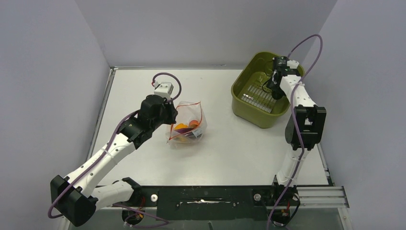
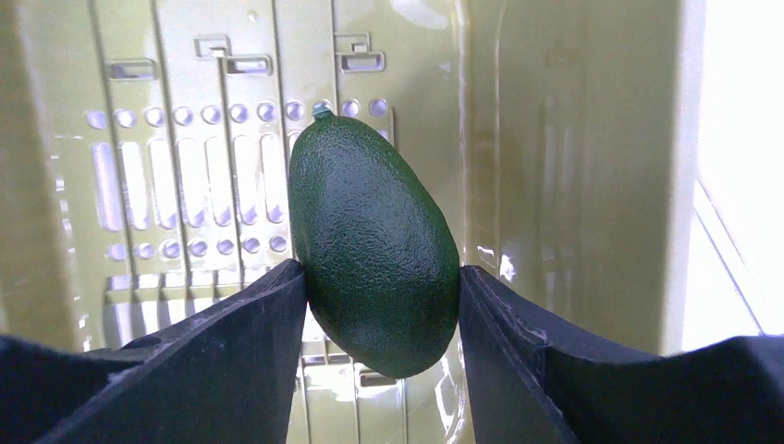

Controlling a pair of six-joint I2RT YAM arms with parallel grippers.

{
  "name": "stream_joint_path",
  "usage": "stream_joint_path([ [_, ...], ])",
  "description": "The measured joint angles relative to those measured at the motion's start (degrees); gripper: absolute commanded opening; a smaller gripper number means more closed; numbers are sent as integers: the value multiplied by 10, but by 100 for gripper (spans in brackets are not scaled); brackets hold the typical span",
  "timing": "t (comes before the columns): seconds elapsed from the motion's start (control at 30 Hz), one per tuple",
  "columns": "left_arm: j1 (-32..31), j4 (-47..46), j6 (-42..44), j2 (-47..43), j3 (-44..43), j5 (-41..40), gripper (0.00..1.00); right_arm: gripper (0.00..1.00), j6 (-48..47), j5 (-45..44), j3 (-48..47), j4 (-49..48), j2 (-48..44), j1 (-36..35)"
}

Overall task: Place the food in the zip-top bag and seal the zipper
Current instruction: Pick up the fake fruit from the bin, then place the fake fruit in the zipper food storage bag.

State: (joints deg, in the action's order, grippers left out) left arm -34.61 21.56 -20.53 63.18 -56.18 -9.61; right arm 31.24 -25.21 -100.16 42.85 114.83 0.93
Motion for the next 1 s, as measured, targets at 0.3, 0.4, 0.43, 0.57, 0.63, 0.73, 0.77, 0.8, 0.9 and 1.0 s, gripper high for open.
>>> stream_joint_path([
  [0.3, 3, 21, -3, 11, -28, 0, 0, 38, -26, 35, 36, -31, -96, 0],
  [0.4, 5, 24, -4, 18, -40, 3, 0, 38, -27, 52, 46, -33, -126, -2],
  [0.43, 6, 24, -4, 20, -42, 5, 0, 38, -27, 58, 50, -33, -137, -2],
  [0.57, 6, 36, -6, 31, -52, 12, 0, 38, -23, 86, 55, -28, -177, -7],
  [0.63, 6, 42, -9, 38, -60, 16, 0, 38, -17, 102, 55, -24, -195, -10],
  [0.73, 7, 50, -13, 45, -72, 20, 0, 38, -6, 132, 55, -19, -217, -20],
  [0.77, 7, 53, -13, 48, -78, 21, 0, 38, -2, 141, 55, -18, -225, -24],
  [0.8, 7, 55, -14, 51, -83, 22, 0, 38, 3, 151, 55, -18, -231, -29],
  [0.9, 9, 63, -13, 65, -105, 22, 0, 38, 16, 172, 55, -16, -243, -48],
  [1.0, 10, 68, -13, 78, -123, 16, 0, 38, 36, 198, 55, -16, -247, -79],
])
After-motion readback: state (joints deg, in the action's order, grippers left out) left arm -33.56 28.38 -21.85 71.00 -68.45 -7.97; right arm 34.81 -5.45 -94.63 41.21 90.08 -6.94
